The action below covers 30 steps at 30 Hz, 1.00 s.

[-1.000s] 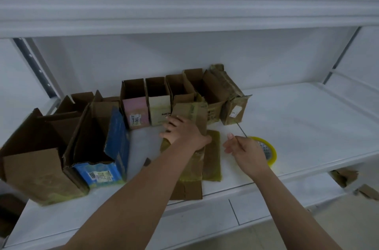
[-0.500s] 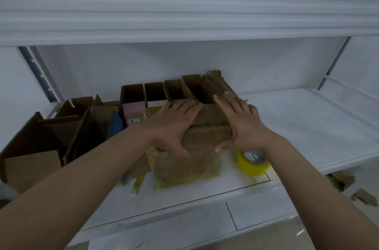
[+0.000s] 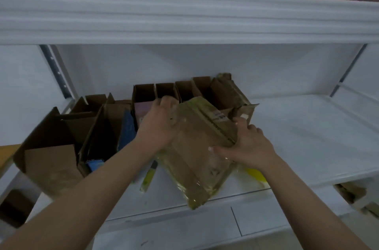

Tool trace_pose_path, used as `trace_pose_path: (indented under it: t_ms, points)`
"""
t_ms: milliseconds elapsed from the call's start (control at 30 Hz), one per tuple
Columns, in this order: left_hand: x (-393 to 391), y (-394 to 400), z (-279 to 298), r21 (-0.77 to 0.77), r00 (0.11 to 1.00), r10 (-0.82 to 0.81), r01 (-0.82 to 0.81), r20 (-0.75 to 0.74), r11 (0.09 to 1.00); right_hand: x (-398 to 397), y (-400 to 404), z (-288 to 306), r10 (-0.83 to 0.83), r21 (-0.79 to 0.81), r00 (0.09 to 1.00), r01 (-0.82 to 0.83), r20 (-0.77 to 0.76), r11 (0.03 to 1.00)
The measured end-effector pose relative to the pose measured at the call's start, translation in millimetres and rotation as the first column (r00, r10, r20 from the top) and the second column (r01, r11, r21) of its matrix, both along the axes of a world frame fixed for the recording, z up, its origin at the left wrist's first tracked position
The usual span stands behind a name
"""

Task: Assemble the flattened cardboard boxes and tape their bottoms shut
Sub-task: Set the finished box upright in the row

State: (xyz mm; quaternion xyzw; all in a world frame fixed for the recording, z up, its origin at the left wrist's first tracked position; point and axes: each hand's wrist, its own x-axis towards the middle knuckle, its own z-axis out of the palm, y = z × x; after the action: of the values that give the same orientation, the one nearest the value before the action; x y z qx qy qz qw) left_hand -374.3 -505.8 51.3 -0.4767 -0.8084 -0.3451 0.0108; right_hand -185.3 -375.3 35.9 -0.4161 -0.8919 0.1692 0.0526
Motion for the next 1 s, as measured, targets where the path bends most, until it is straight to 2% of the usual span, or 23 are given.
trace_pose_path:
  t_ms: [100,167,267,367,467,567,633,700,800,1000]
  points:
    - [19,0,-25,-0.059,0.956,-0.152,0.172,0.252,0.983,-6,-11,-8,-0.075,-0.002,0.996,0.075,0.051,0.997]
    - [25,4,-41,-0.076,0.912,-0.187,0.23,0.366,0.97,-9,-14,-15,-0.07,-0.018,0.995,0.071,0.077,0.997]
    - [20,5,-61,-0.11,0.86,-0.146,0.227,0.489,0.968,-11,-13,-27,0.06,-0.132,0.997,-0.053,0.051,0.99]
    - [14,-1,-75,-0.034,0.786,-0.16,0.224,0.597,0.974,-8,-12,-39,0.148,-0.228,0.986,-0.163,-0.083,0.96]
    - [11,-9,-82,0.045,0.749,-0.221,0.248,0.624,0.968,-3,-12,-50,0.141,-0.255,0.979,-0.176,-0.15,0.951]
    - [9,-15,-93,0.03,0.701,-0.256,0.317,0.666,0.948,-1,-13,-56,0.163,-0.212,0.968,-0.202,-0.189,0.956]
    - [11,-15,-102,-0.064,0.765,-0.297,0.402,0.571,0.913,1,-12,-59,0.195,-0.189,0.96,-0.233,-0.2,0.954]
    - [17,-14,-109,-0.174,0.84,-0.31,0.421,0.446,0.89,2,-11,-63,0.22,-0.174,0.954,-0.257,-0.206,0.951]
    - [22,-12,-115,-0.101,0.865,-0.32,0.385,0.388,0.917,1,-11,-69,0.242,-0.053,0.954,-0.255,-0.176,0.966]
    - [15,-10,-115,0.019,0.852,-0.335,0.358,0.404,0.934,-10,-24,-72,0.176,0.105,0.981,-0.168,-0.076,0.98]
